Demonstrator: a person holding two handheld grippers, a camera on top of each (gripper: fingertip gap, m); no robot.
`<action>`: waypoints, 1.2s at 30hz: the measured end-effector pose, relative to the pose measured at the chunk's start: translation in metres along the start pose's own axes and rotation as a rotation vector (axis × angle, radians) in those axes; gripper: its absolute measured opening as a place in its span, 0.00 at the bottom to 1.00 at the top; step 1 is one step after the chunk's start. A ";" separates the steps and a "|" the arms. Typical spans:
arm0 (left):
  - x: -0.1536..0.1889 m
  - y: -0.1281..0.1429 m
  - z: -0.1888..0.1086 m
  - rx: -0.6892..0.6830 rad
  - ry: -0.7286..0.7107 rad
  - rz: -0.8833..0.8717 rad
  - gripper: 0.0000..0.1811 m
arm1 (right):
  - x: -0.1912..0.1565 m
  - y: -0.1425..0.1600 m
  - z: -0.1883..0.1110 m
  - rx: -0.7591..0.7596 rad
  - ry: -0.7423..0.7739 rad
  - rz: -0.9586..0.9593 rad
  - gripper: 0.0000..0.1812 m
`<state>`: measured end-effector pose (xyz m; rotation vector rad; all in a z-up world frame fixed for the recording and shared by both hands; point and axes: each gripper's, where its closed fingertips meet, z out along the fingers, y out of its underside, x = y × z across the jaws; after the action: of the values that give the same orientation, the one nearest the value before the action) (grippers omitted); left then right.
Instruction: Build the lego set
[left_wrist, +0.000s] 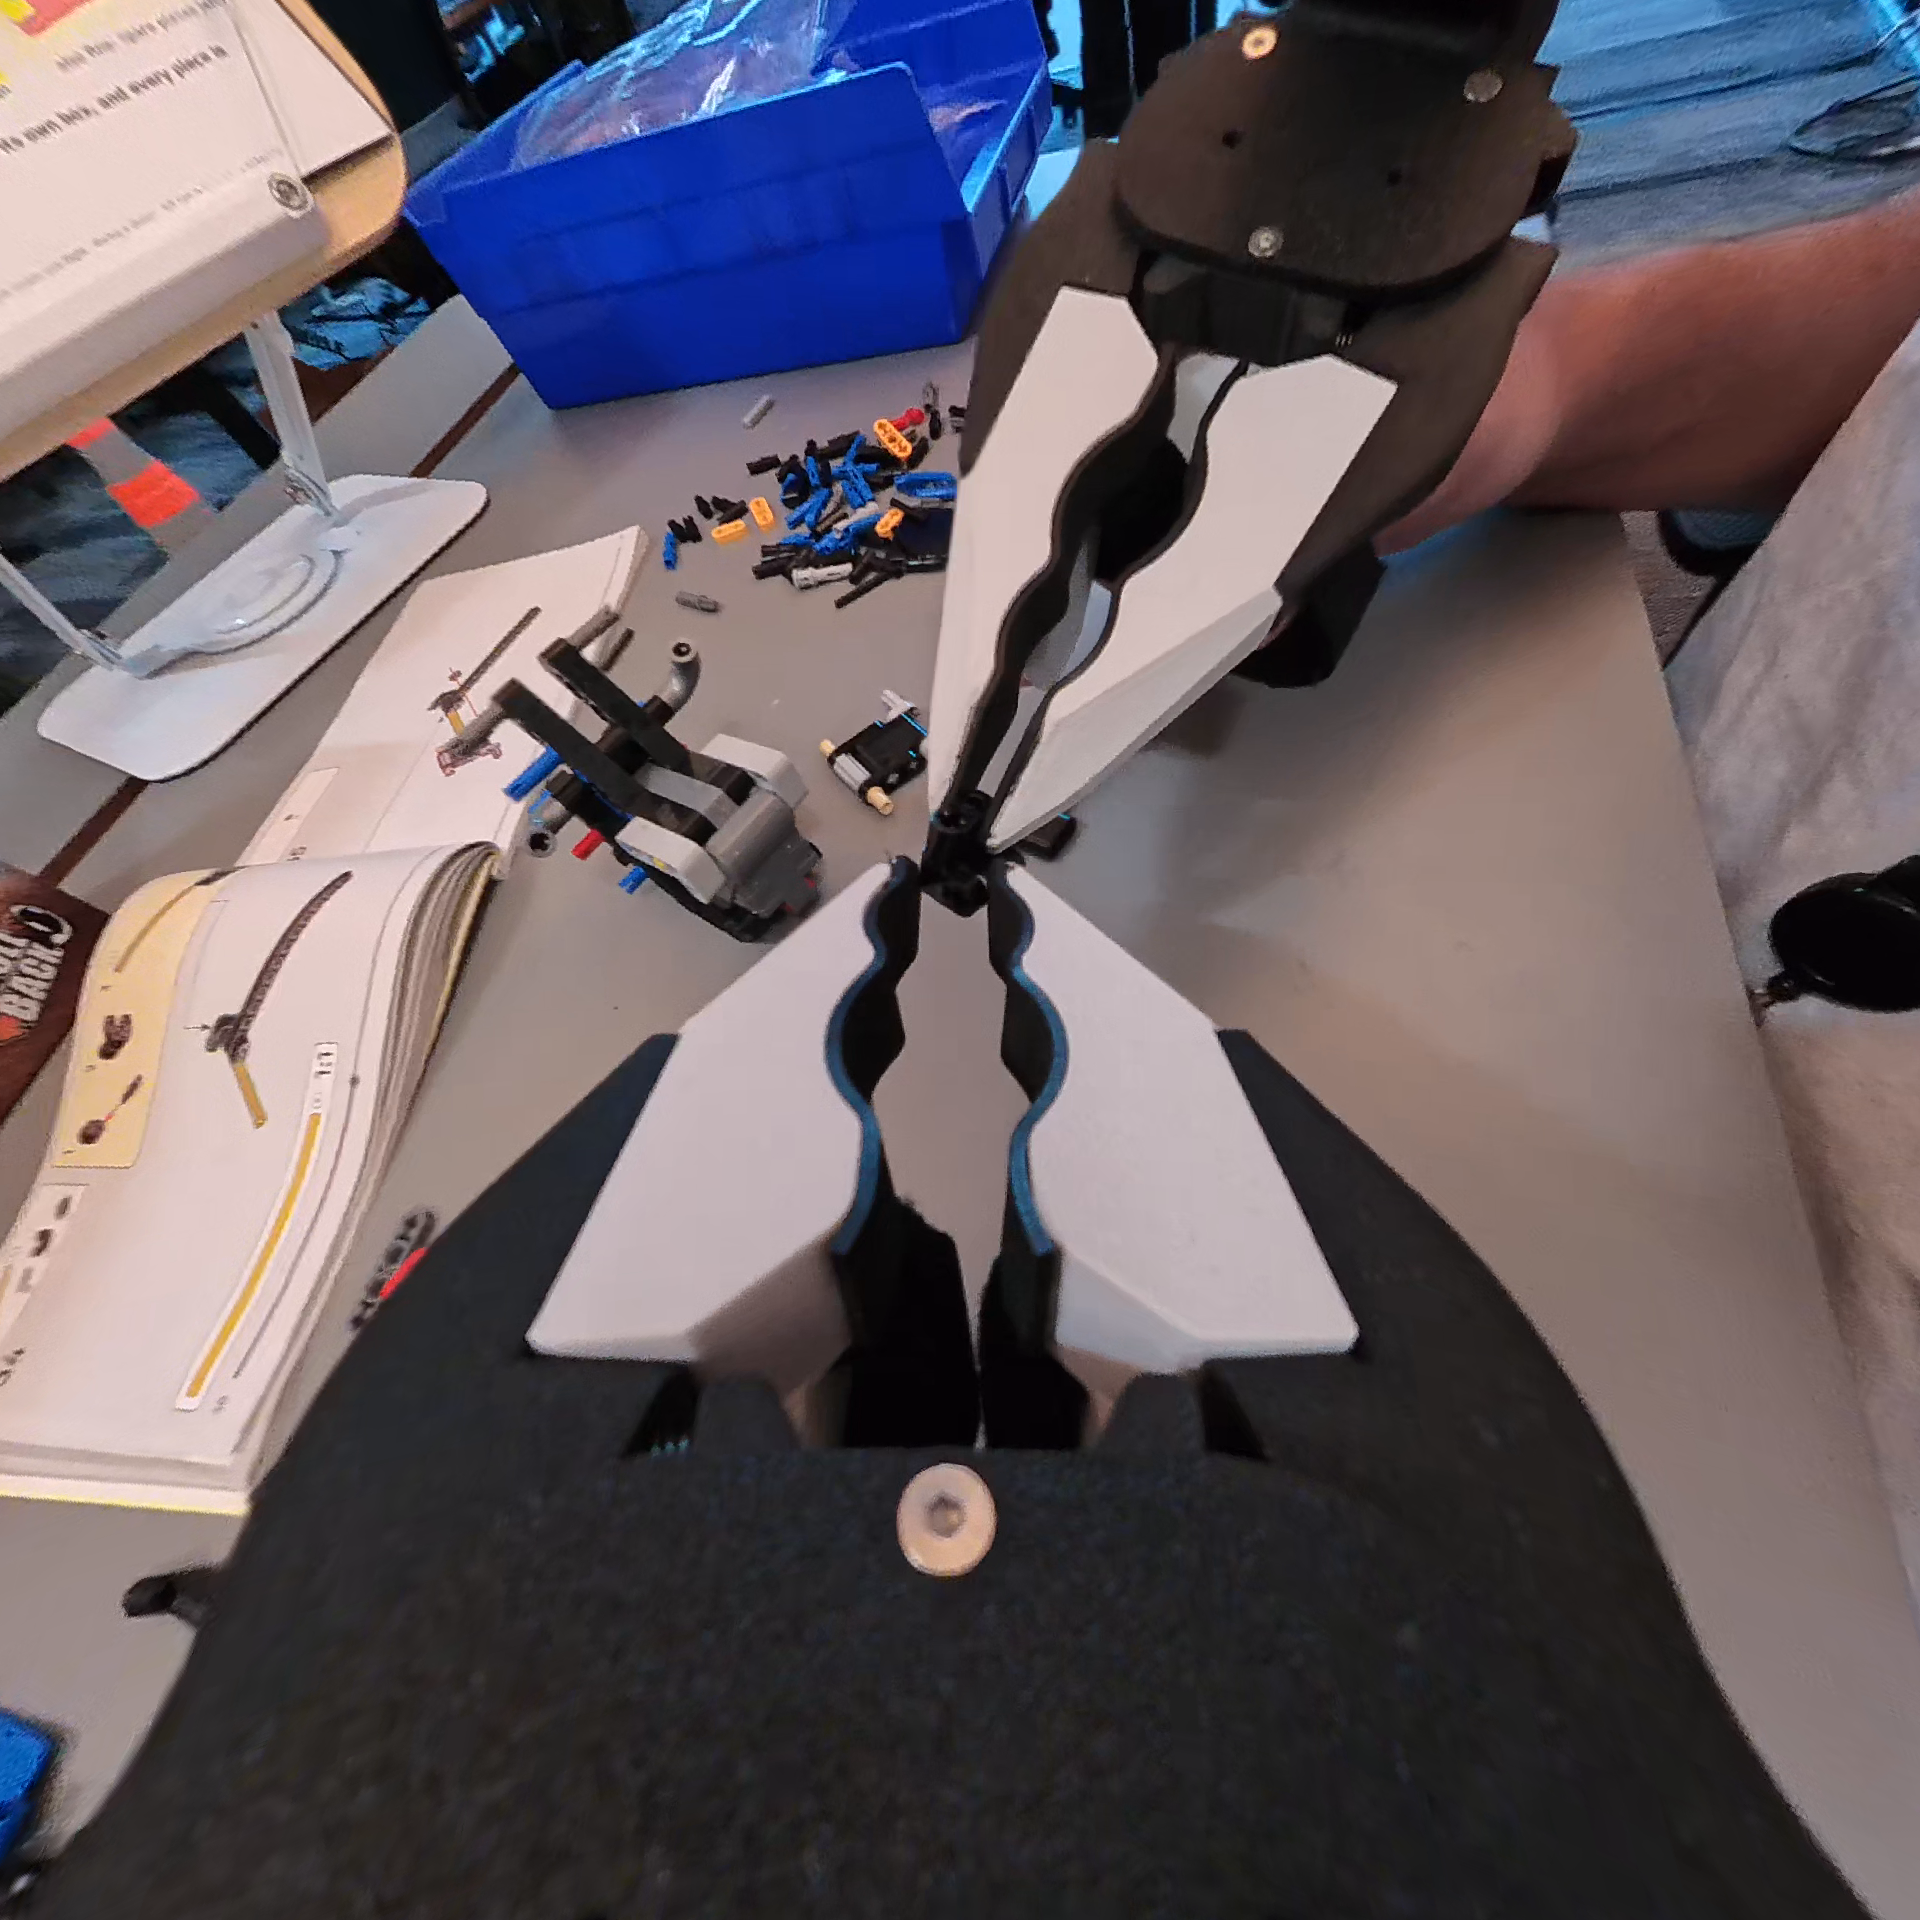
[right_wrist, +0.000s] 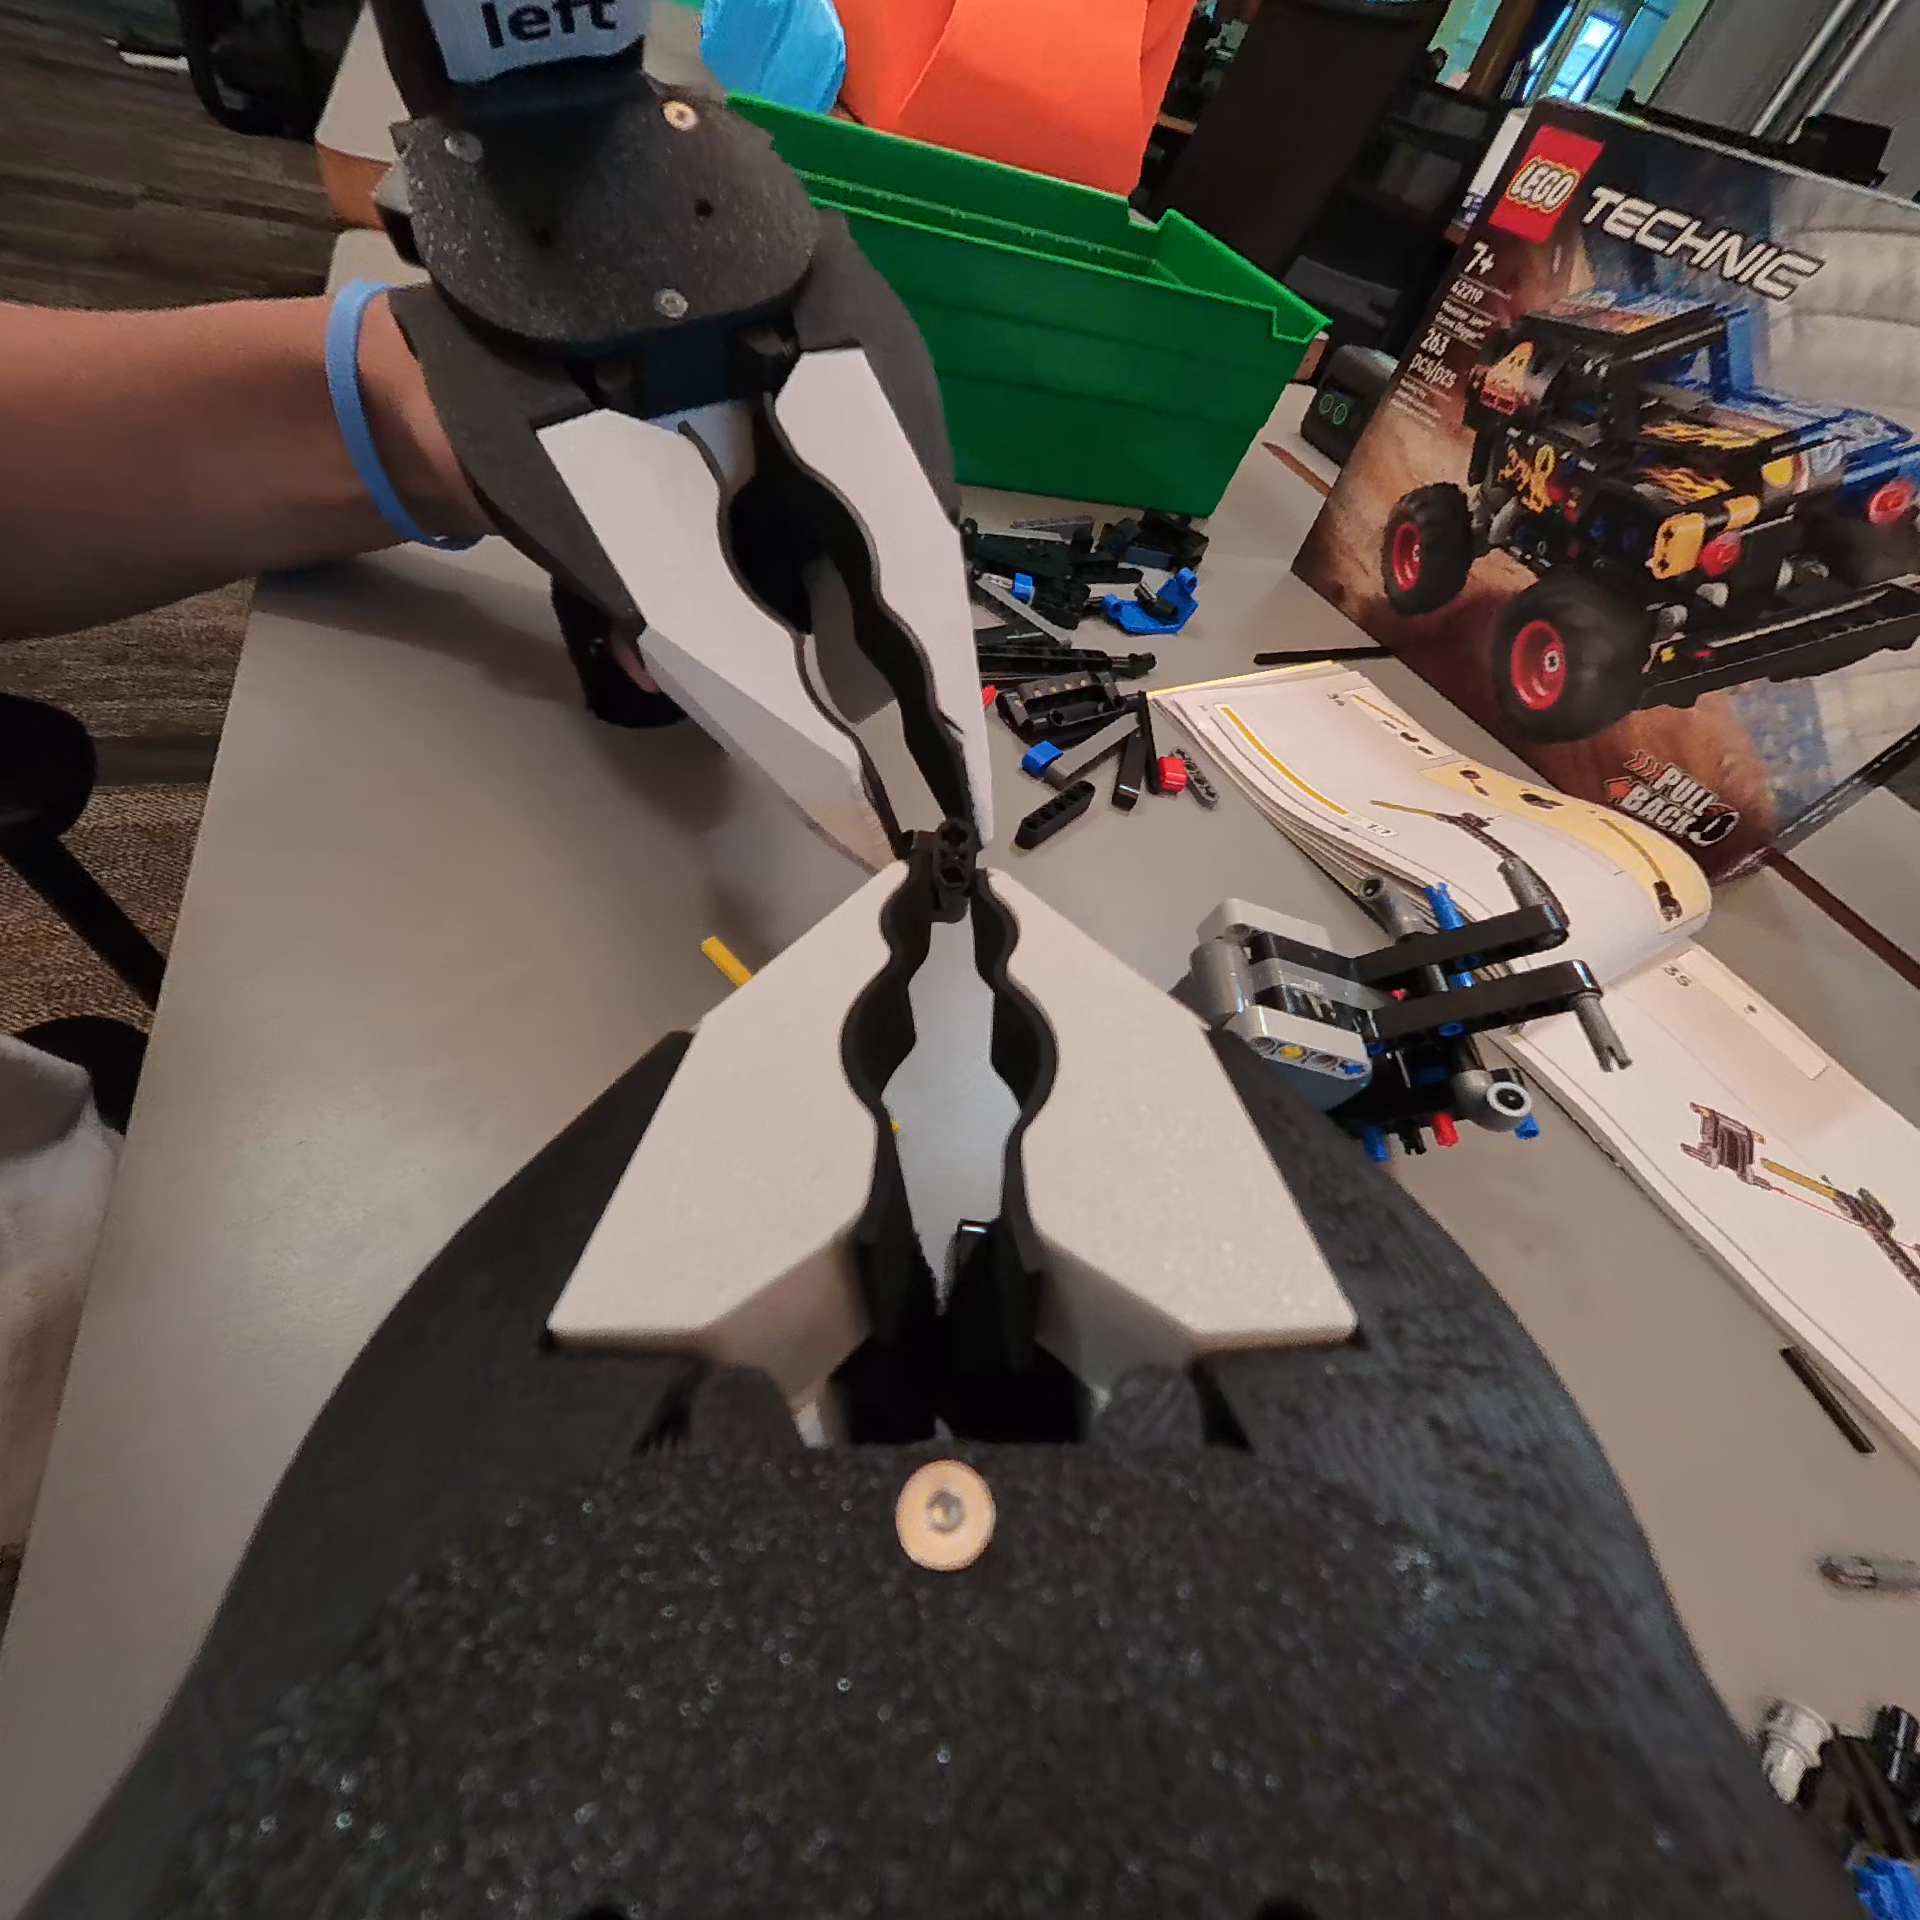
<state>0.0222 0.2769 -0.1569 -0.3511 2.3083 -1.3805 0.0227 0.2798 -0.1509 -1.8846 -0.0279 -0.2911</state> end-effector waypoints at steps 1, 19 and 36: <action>0.000 0.000 0.000 -0.003 -0.015 0.019 0.06 | 0.000 0.000 0.000 -0.001 0.000 0.002 0.04; -0.014 -0.006 0.002 0.018 -0.277 0.045 0.01 | 0.008 -0.002 -0.002 0.020 0.033 0.073 0.04; -0.064 0.002 -0.033 0.044 -0.569 -0.091 0.01 | 0.034 0.001 -0.012 0.039 0.142 0.187 0.04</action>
<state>0.0625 0.3300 -0.1306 -0.7368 1.8086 -1.1756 0.0533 0.2641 -0.1415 -1.8085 0.2355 -0.2926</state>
